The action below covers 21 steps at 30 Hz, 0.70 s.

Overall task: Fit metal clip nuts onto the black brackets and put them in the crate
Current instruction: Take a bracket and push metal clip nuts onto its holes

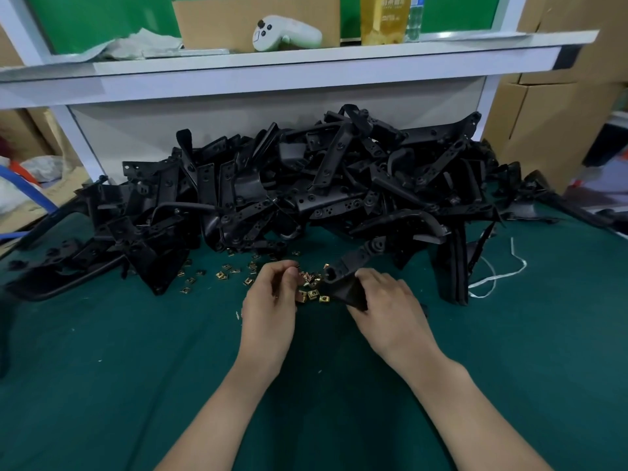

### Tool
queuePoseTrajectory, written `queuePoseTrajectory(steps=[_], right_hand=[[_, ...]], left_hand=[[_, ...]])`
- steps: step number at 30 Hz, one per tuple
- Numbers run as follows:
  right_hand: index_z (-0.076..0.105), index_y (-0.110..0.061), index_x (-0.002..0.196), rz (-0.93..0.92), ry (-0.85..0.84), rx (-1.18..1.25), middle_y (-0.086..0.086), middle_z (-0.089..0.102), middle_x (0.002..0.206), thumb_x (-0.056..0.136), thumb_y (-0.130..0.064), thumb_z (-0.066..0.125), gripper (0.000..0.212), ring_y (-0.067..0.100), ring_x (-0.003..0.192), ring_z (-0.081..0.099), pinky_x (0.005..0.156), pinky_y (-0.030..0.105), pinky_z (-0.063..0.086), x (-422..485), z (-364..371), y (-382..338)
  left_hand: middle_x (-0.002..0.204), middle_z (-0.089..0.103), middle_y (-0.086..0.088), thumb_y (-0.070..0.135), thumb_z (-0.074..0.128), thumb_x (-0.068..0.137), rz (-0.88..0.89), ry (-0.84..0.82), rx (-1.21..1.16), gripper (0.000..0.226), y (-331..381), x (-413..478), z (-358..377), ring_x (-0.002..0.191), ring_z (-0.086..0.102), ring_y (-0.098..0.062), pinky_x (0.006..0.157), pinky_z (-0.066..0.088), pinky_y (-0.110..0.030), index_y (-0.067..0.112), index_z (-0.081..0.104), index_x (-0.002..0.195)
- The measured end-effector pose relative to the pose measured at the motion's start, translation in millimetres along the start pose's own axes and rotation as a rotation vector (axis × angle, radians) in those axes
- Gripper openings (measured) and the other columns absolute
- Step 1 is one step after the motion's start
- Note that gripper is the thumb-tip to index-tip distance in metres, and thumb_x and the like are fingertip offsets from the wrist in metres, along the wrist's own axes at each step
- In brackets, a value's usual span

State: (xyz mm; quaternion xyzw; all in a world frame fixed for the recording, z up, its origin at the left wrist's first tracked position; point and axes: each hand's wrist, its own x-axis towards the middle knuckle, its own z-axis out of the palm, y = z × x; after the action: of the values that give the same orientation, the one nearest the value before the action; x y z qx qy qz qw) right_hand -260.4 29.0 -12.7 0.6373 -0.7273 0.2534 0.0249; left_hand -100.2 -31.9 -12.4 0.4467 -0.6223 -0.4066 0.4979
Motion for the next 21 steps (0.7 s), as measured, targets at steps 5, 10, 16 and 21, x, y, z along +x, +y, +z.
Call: queuePoseTrajectory(steps=[5,10,16,21], right_hand=[[0.058,-0.018,0.131,-0.023,-0.056,-0.028,-0.004,0.064,0.124,0.094,-0.026,0.066,0.039,0.021,0.108,0.059,0.090,0.031,0.036,0.1,3.0,0.7],[0.053,-0.021,0.135,-0.037,-0.100,-0.007,-0.005,0.054,0.122,0.094,-0.029,0.066,0.043,0.019,0.109,0.053,0.087,0.029,0.040,0.4,6.4,4.6],[0.052,-0.021,0.137,-0.035,-0.114,0.030,-0.007,0.047,0.118,0.087,-0.064,0.061,0.066,0.017,0.109,0.051,0.091,0.031,0.043,0.6,8.2,7.1],[0.054,-0.027,0.129,-0.059,-0.141,0.057,-0.014,0.049,0.110,0.079,-0.083,0.038,0.077,0.011,0.102,0.049,0.084,0.027,0.036,-1.9,6.1,6.2]], left_hand=[[0.090,0.069,0.021,0.026,0.052,0.105,0.025,-0.017,0.051,0.013,-0.7,-0.4,2.5,0.075,0.064,0.000,0.070,0.053,-0.019,0.031,0.064,0.103],[0.090,0.068,0.024,0.027,0.051,0.105,0.020,-0.022,0.048,0.014,0.8,-1.1,2.0,0.078,0.065,-0.001,0.071,0.055,-0.021,0.034,0.063,0.102],[0.089,0.070,0.019,0.025,0.054,0.104,-0.009,-0.004,-0.038,0.014,2.4,0.9,0.2,0.076,0.065,-0.002,0.064,0.055,-0.021,0.028,0.067,0.104],[0.094,0.075,0.005,0.024,0.058,0.102,-0.121,-0.076,-0.219,0.016,4.7,2.3,-2.0,0.089,0.071,-0.011,0.070,0.058,-0.027,0.025,0.074,0.099]])
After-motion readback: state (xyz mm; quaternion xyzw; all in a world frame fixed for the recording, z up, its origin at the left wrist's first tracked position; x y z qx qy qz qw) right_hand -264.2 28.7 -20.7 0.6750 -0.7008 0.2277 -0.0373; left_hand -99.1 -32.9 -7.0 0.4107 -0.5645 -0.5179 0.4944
